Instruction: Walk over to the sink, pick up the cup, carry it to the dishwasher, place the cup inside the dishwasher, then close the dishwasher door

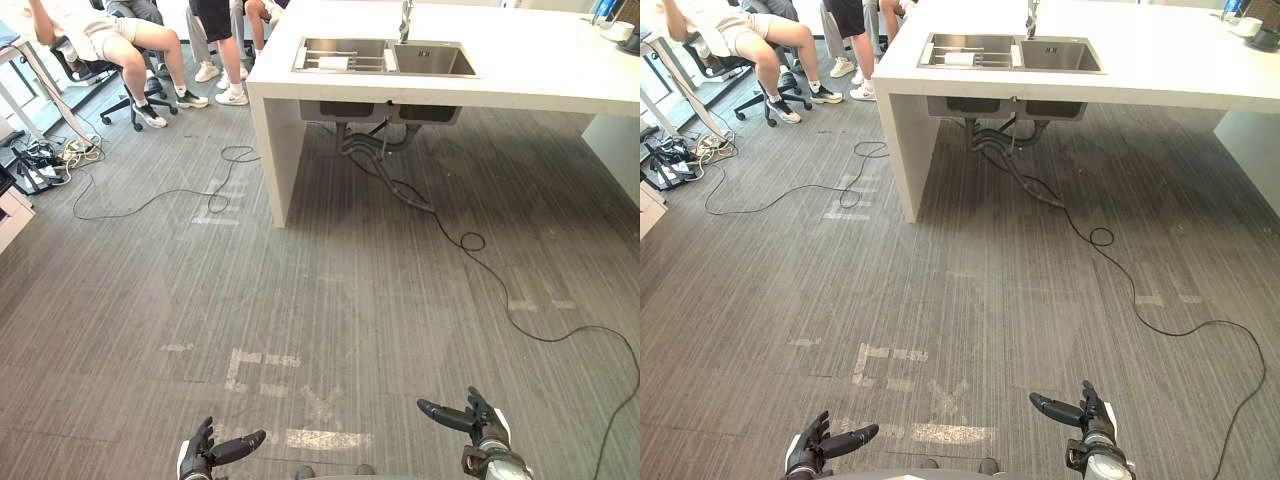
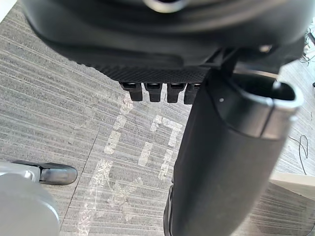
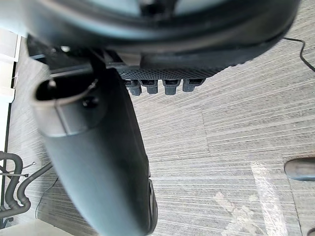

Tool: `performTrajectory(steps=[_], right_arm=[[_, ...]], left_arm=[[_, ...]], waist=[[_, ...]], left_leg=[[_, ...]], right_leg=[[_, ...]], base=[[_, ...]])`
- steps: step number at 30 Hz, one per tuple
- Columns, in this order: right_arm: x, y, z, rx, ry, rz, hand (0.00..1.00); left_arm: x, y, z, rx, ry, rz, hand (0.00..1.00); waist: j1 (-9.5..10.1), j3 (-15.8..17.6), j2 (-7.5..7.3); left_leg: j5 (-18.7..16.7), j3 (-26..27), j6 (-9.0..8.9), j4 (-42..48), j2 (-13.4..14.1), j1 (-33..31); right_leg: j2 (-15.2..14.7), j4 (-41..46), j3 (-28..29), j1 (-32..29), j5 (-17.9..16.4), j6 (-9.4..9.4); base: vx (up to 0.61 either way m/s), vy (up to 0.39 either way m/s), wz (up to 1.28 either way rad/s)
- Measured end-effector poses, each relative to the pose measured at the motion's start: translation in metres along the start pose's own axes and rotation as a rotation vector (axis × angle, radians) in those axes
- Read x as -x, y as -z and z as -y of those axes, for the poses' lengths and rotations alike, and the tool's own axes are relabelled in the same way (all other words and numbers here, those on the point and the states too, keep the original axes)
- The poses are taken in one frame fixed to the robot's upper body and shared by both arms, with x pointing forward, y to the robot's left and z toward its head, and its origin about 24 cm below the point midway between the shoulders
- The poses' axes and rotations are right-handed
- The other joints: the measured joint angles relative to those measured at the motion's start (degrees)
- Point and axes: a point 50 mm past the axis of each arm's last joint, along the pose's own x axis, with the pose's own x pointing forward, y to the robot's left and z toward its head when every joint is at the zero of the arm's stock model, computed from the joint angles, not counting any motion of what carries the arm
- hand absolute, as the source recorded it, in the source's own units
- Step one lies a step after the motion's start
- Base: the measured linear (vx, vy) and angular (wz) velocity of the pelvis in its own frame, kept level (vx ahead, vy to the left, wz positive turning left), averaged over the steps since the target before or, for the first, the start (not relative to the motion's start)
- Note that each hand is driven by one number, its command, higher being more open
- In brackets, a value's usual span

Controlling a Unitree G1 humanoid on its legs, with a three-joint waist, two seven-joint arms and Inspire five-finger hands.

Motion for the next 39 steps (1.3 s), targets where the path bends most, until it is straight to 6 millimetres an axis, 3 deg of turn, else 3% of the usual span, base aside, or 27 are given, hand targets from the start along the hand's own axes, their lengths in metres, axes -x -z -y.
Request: performTrajectory(steps=[7, 13, 17, 18, 19, 21, 23, 25, 27, 28, 29, 30, 32, 33, 34, 35, 36, 39], right_arm=[[0.0, 0.0, -0.001, -0.004, 0.0, -0.001, 1.0], [-0.003, -0.007, -0.001, -0.019, 0.018, 0.019, 1.0], [-0.007, -0.019, 0.0, -0.034, 0.033, 0.049, 1.0], [-0.008, -0.019, 0.0, -0.034, 0.033, 0.052, 1.0], [-0.007, -0.019, 0.0, -0.031, 0.028, 0.054, 1.0], [-0.007, -0.019, -0.002, -0.024, 0.02, 0.047, 1.0], [-0.008, -0.021, -0.001, -0.014, 0.017, 0.053, 1.0], [-0.011, -0.029, -0.002, -0.008, 0.014, 0.072, 1.0], [-0.013, -0.037, -0.002, 0.014, 0.005, 0.093, 1.0], [-0.013, -0.037, -0.001, 0.015, 0.008, 0.094, 1.0], [-0.012, -0.035, 0.0, 0.016, 0.011, 0.09, 1.0], [-0.013, -0.039, 0.001, 0.02, 0.012, 0.098, 1.0], [-0.015, -0.046, -0.003, 0.018, 0.001, 0.119, 1.0], [-0.016, -0.049, -0.004, 0.018, -0.003, 0.126, 1.0], [-0.016, -0.049, -0.006, 0.024, -0.009, 0.127, 1.0], [-0.015, -0.047, -0.007, 0.044, -0.021, 0.121, 1.0], [-0.015, -0.046, -0.009, 0.036, -0.027, 0.12, 1.0], [-0.017, -0.055, -0.013, 0.013, -0.032, 0.146, 1.0]], left_arm=[[0.001, 0.002, 0.001, 0.003, 0.003, -0.004, 1.0], [0.001, 0.0, 0.001, 0.004, 0.003, 0.007, 1.0], [0.0, -0.014, 0.003, 0.01, 0.012, 0.069, 1.0], [-0.001, -0.021, 0.004, 0.009, 0.018, 0.099, 1.0], [-0.002, -0.027, 0.004, 0.007, 0.02, 0.119, 1.0], [-0.003, -0.031, 0.0, -0.006, 0.013, 0.129, 1.0], [-0.004, -0.033, -0.003, -0.012, 0.007, 0.135, 1.0], [-0.007, -0.041, -0.001, -0.006, 0.006, 0.158, 1.0], [-0.008, -0.045, -0.001, 0.003, -0.009, 0.167, 1.0], [-0.008, -0.045, -0.001, 0.001, -0.013, 0.167, 1.0], [-0.008, -0.045, -0.001, 0.002, -0.013, 0.166, 1.0], [-0.008, -0.043, 0.004, 0.014, -0.008, 0.16, 1.0], [-0.009, -0.047, 0.008, 0.021, -0.003, 0.169, 1.0], [-0.01, -0.05, 0.01, 0.024, 0.002, 0.178, 1.0], [-0.01, -0.052, 0.011, 0.024, 0.004, 0.182, 1.0], [-0.01, -0.054, 0.011, 0.024, 0.006, 0.192, 1.0], [-0.01, -0.057, 0.012, 0.025, 0.01, 0.205, 1.0], [-0.01, -0.069, 0.015, 0.03, 0.022, 0.245, 1.0]], waist=[[0.12, 0.0, 0.04], [0.66, 0.3, 0.5], [0.78, 1.4, 1.44], [0.93, 2.6, 1.47], [0.52, 3.4, 1.83], [0.36, 4.5, 1.67], [0.1, 4.7, 1.79], [0.03, 6.3, 2.4], [-0.18, 7.1, 2.42], [-0.44, 7.0, 1.46], [-0.87, 6.7, 0.93], [-1.08, 6.1, 2.24], [-1.19, 6.2, 2.67], [-1.18, 6.3, 3.1], [-1.2, 6.4, 3.22], [-1.04, 6.6, 3.15], [0.01, 6.7, 3.06], [1.68, 7.0, 2.38]], left_leg=[[-2.2, 0.8, 0.38, 2.2, 0.1, -1.5], [-7.8, 3.2, 1.3, 9.6, 0.5, -4.6], [-12.4, 4.7, 2.36, 15.2, 0.4, -4.5], [-13.0, 4.7, 2.82, 15.5, 0.0, -2.6], [-14.4, 4.1, 3.9, 15.4, -0.2, -0.9], [-15.4, 3.9, 3.98, 15.2, -0.9, 1.7], [-15.6, 3.2, 3.62, 14.2, -0.5, 3.0], [-16.1, 2.4, 2.77, 13.0, 1.1, 4.3], [-17.4, 1.2, 0.5, 12.9, 2.7, 5.3], [-18.4, 0.2, -1.23, 12.9, 2.7, 6.6], [-18.8, -0.5, -1.78, 12.9, 2.8, 7.2], [-19.1, -1.7, -2.38, 14.1, 4.8, 7.0], [-19.0, -2.6, -2.74, 23.0, 6.7, 3.5], [-17.1, -2.5, -5.05, 34.3, 8.5, -0.5], [-14.8, -2.4, -5.59, 40.7, 9.4, -2.6], [-12.7, -1.7, -4.92, 54.4, 12.1, -7.4], [-13.8, 0.8, -3.07, 64.1, 14.7, -11.5], [-15.4, 3.6, -1.82, 66.9, 14.8, -21.5]], right_leg=[[0.0, 0.0, 0.7, -0.8, -1.0, 0.45], [0.2, 3.1, 3.4, -2.7, -3.2, 1.03], [-0.7, 20.7, 4.7, -8.6, -11.9, 4.1], [-1.4, 30.2, 4.2, -11.7, -13.6, 5.71], [-2.6, 41.3, 1.4, -16.0, -14.1, 5.78], [-6.0, 48.8, -2.9, -19.6, -16.0, 4.6], [-7.8, 46.6, -7.0, -22.5, -16.7, 4.33], [-7.3, 39.3, -10.0, -24.4, -16.3, 4.13], [-5.6, 27.6, -11.1, -25.6, -10.1, 3.28], [-5.5, 25.1, -10.4, -25.5, -3.1, 0.28], [-5.6, 25.6, -10.4, -25.3, -0.1, -1.83], [-4.8, 27.5, -11.6, -25.2, -2.7, -2.81], [-2.9, 27.0, -12.9, -23.5, -5.1, -4.68], [-0.8, 23.9, -13.7, -19.6, -5.5, -5.13], [0.2, 21.8, -14.1, -17.0, -5.6, -5.31], [2.2, 17.1, -14.6, -11.0, -5.6, -5.72], [3.8, 13.7, -14.1, -6.0, -5.8, -6.18], [4.2, 8.8, -11.9, 0.2, -6.0, -6.43]], base=[[0.0, 0.006, -0.06], [0.13, 0.034, -0.23], [0.13, 0.068, -0.21], [0.13, 0.083, 0.07], [0.16, 0.093, 0.1], [0.18, 0.071, 0.12], [0.24, 0.028, 0.14], [0.29, -0.039, 0.19], [0.39, -0.124, 0.3], [0.43, -0.173, 0.45], [0.46, -0.221, 0.41], [0.46, -0.257, 0.3], [0.47, -0.281, 0.13], [0.39, -0.229, 0.1], [0.49, -0.254, 0.24], [0.46, -0.228, 0.14], [0.44, -0.217, 0.03], [0.38, -0.126, -0.3]])
